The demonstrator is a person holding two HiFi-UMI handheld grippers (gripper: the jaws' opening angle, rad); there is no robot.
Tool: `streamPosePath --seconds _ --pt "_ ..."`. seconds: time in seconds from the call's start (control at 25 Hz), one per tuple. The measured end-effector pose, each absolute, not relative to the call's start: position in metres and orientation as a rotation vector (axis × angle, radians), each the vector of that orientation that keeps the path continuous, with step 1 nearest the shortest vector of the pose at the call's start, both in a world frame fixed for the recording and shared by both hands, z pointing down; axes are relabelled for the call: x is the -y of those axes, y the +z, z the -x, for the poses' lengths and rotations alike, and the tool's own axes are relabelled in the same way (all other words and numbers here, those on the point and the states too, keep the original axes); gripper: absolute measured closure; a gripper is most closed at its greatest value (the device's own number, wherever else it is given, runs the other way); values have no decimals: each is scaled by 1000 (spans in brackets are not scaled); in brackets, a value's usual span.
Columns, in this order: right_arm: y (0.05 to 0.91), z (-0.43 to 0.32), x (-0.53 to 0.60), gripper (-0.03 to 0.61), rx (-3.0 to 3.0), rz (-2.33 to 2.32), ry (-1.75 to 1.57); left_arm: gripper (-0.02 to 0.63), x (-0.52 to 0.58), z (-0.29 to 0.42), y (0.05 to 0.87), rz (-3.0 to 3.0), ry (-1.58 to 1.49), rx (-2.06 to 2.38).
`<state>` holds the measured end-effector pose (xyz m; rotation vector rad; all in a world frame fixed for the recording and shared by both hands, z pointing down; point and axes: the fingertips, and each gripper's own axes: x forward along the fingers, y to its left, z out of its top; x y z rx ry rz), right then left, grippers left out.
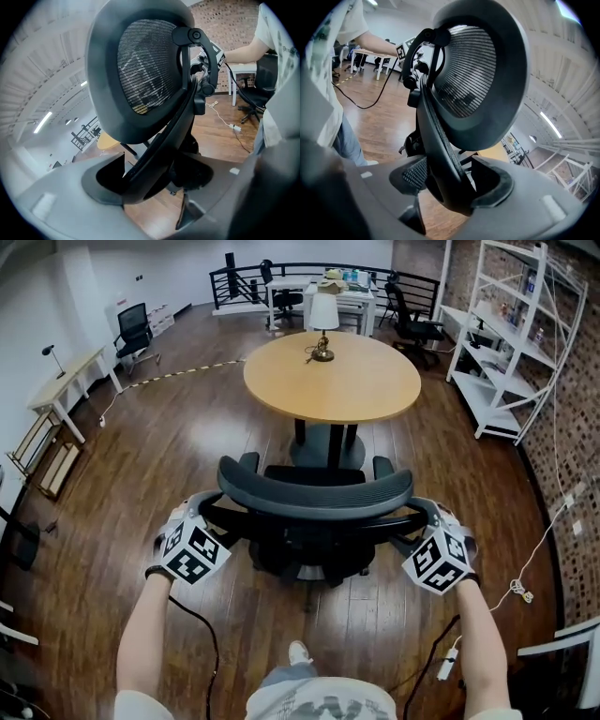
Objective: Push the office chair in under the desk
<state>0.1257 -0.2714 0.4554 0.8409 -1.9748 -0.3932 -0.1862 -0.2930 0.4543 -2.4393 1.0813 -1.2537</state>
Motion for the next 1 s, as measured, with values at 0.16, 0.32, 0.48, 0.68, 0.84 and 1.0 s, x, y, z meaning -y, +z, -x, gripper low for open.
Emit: streamPosePath --seconds 0.16,0.32,0.48,0.68,0.84,1.0 --pt "455 -127 303 295 1948 -880 -384 255 329 186 451 2441 -1236 -1055" --pt "456 -124 333 295 1932 -891 -362 255 363 186 452 2446 -1234 -1035" --pt "456 -128 359 295 1921 -893 -348 255 390 183 452 2449 -1226 -1025" --pt "457 -130 390 295 1918 -902 -360 255 422 181 452 2443 -1215 -1026" --pt "456 -132 414 295 1913 -915 -375 255 446 179 452 2447 -1215 -1027" --pt "455 -132 438 295 1919 -914 -392 253 469 179 451 2450 -1222 -1029"
